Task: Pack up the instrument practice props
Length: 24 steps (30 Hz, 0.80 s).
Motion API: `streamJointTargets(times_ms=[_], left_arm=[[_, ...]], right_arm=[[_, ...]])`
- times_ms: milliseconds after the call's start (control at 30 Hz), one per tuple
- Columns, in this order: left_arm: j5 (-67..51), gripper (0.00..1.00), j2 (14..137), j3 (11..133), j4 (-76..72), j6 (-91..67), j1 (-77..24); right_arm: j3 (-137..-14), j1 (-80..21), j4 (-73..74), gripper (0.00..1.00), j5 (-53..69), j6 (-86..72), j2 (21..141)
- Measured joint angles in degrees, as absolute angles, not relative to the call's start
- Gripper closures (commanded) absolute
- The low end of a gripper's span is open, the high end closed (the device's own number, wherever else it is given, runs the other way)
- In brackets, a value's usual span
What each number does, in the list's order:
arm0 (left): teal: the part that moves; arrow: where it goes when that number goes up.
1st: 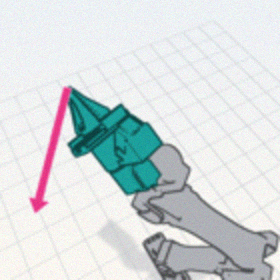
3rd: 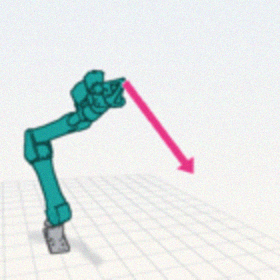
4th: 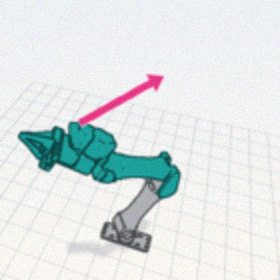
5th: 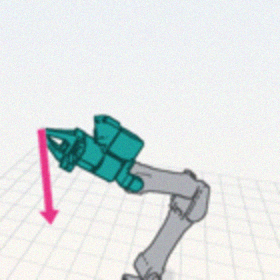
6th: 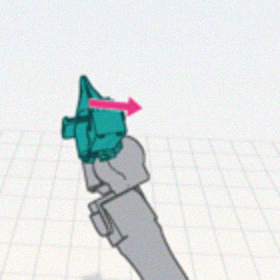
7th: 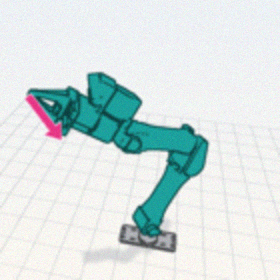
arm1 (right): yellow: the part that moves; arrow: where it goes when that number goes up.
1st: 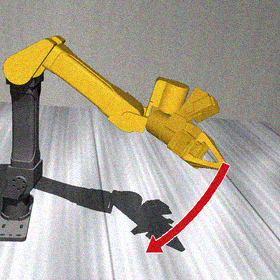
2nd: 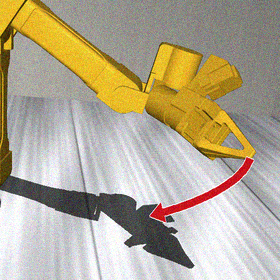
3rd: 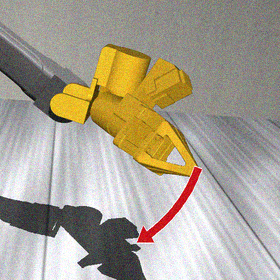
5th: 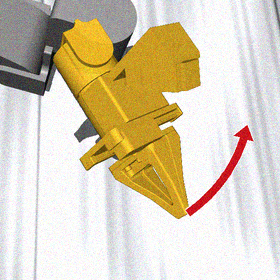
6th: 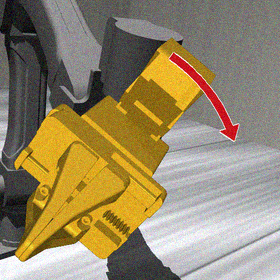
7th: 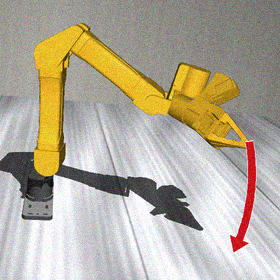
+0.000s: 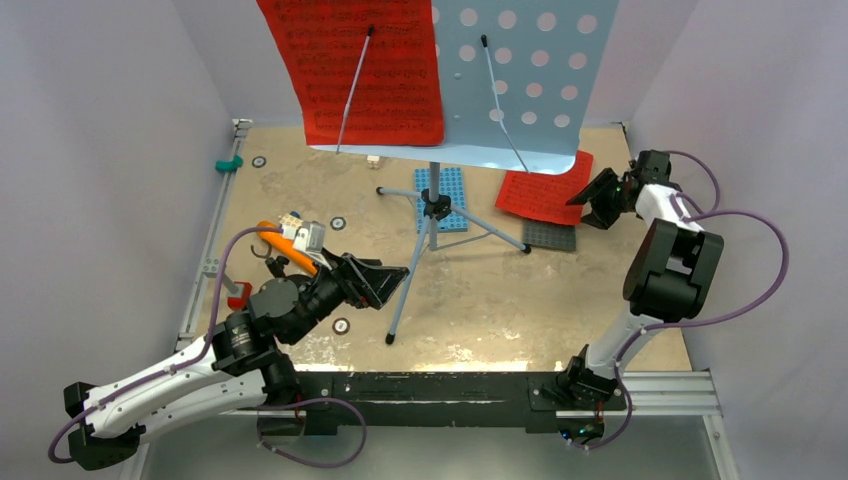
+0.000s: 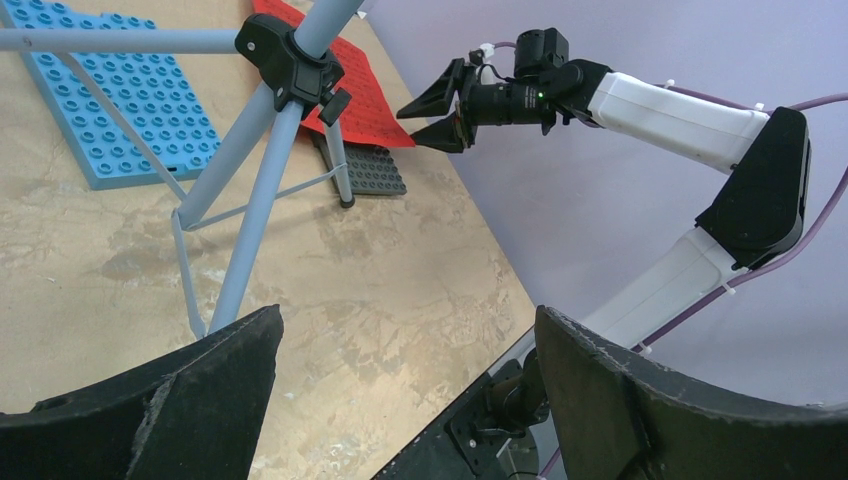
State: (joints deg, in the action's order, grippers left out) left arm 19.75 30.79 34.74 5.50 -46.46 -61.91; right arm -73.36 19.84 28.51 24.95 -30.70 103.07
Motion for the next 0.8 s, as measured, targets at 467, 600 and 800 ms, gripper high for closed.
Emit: streamJointTargets(times_ms=[467,600,800], left_arm=[[22.6,0.0,30.9,34.9,8.6,-48.0,-61.9],[24.1,0.0,30.8,35.6,10.0,-49.0,-61.9],[28.9,0.0,29.0,35.8,12.1,-51.3,-61.9]], right_arm=[[-73.4,14.2,27.4,0.34,22.3,-33.2,89.4],[-71.0,9.7,24.0,0.34,20.6,-33.6,81.4],[-53.3,2.7,15.8,0.35,15.7,-33.4,60.9]])
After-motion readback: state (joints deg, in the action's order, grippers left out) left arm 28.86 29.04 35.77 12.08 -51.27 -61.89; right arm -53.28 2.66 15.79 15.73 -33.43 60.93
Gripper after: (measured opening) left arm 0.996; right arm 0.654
